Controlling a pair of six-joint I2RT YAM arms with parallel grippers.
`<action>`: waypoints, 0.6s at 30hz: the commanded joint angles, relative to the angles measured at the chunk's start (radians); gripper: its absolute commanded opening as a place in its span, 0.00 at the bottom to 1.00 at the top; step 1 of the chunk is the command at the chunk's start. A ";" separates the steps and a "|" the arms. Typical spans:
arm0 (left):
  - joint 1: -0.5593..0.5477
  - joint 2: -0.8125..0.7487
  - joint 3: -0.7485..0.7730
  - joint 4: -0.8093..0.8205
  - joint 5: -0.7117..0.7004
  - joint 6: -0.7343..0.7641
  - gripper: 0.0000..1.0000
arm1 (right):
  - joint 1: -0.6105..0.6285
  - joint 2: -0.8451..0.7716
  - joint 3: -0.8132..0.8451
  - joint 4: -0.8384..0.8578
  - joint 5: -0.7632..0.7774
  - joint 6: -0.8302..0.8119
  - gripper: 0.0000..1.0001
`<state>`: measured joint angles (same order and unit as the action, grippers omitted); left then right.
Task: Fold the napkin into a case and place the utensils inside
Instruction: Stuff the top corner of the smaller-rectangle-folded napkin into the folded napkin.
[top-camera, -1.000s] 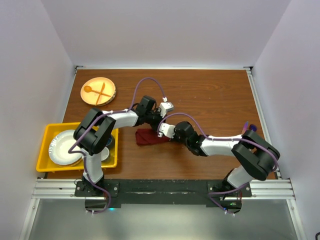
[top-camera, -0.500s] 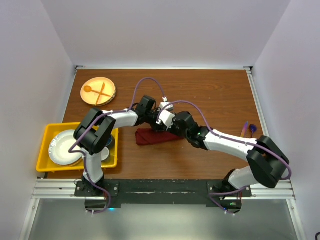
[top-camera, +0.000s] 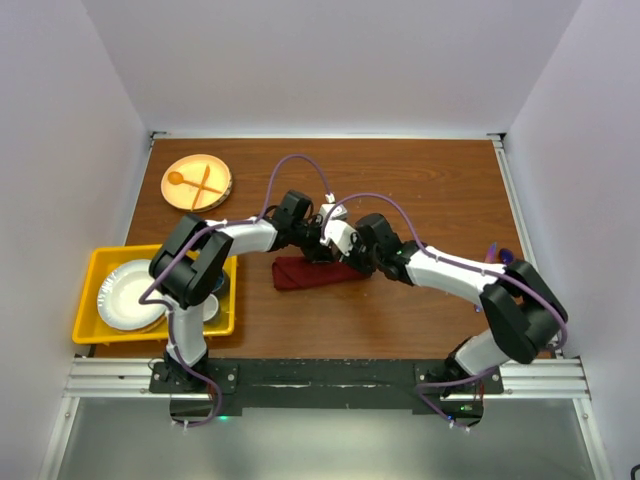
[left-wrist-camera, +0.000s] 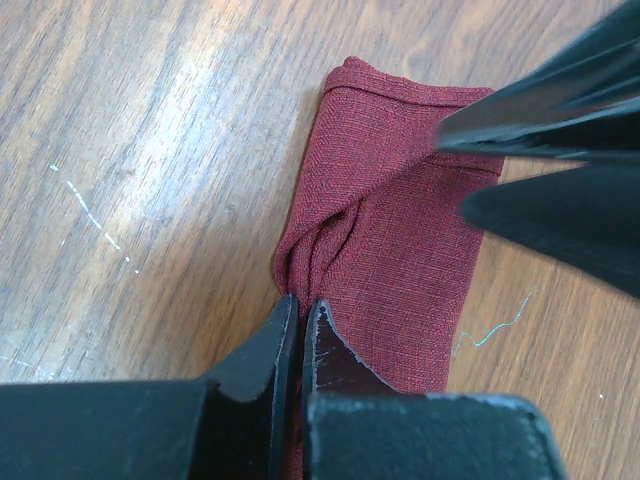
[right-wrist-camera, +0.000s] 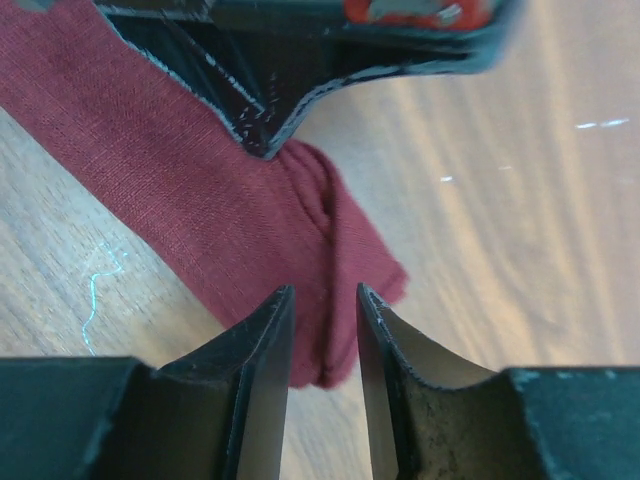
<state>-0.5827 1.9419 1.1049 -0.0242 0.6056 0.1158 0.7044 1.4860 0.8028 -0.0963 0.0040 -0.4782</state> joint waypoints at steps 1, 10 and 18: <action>0.009 0.054 0.006 -0.055 -0.035 0.009 0.00 | -0.049 0.046 0.082 -0.068 -0.131 0.046 0.39; 0.032 0.078 0.016 -0.054 -0.006 -0.013 0.00 | -0.071 0.092 0.105 -0.100 -0.183 0.067 0.40; 0.032 0.083 0.019 -0.056 0.002 -0.010 0.00 | -0.112 0.086 0.171 -0.178 -0.200 0.092 0.33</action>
<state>-0.5564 1.9717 1.1259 -0.0265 0.6674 0.0895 0.6071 1.5898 0.9070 -0.2256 -0.1692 -0.4149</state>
